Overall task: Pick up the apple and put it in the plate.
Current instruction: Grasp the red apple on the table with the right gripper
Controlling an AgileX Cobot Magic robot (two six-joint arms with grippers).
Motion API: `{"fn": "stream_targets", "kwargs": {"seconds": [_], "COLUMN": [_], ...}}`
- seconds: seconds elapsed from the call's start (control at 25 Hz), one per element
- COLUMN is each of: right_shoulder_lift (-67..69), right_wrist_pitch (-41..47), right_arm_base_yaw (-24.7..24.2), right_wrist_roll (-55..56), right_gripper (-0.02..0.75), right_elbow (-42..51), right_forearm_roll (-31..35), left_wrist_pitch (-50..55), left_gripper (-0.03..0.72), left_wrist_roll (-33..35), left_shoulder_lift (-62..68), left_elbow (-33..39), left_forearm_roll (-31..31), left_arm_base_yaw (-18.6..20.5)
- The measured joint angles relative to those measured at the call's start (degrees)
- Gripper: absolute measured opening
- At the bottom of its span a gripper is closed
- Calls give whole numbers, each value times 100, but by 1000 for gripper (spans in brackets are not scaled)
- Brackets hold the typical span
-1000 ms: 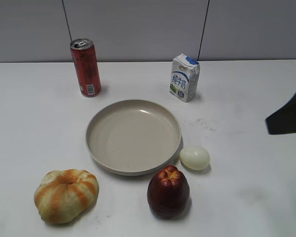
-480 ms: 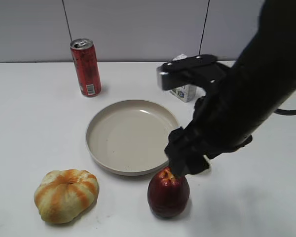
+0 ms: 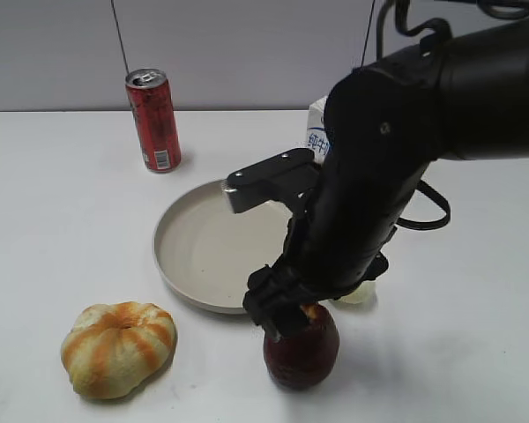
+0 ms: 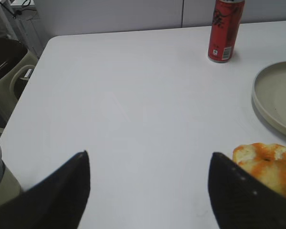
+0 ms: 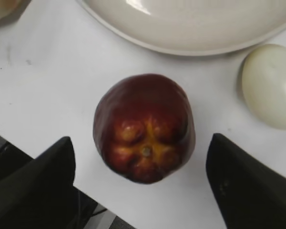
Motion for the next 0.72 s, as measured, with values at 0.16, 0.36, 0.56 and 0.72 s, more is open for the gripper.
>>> {"fn": "stream_targets", "kwargs": {"seconds": [0.16, 0.36, 0.56, 0.72], "right_shoulder_lift": [323, 573, 607, 607], "right_wrist_pitch": [-108, -168, 333, 1367], "right_arm_base_yaw": [0, 0, 0, 0], "right_wrist_roll": [5, 5, 5, 5], "right_gripper": [680, 642, 616, 616], "right_elbow": [0, -11, -324, -961], "right_forearm_roll": [-6, -11, -11, -19], "left_wrist_pitch": [0, 0, 0, 0], "left_gripper": [587, 587, 587, 587], "left_wrist_roll": [0, 0, 0, 0], "left_shoulder_lift": [0, 0, 0, 0], "left_elbow": [0, 0, 0, 0], "left_forearm_roll": [0, 0, 0, 0], "left_arm_base_yaw": [0, 0, 0, 0]}}
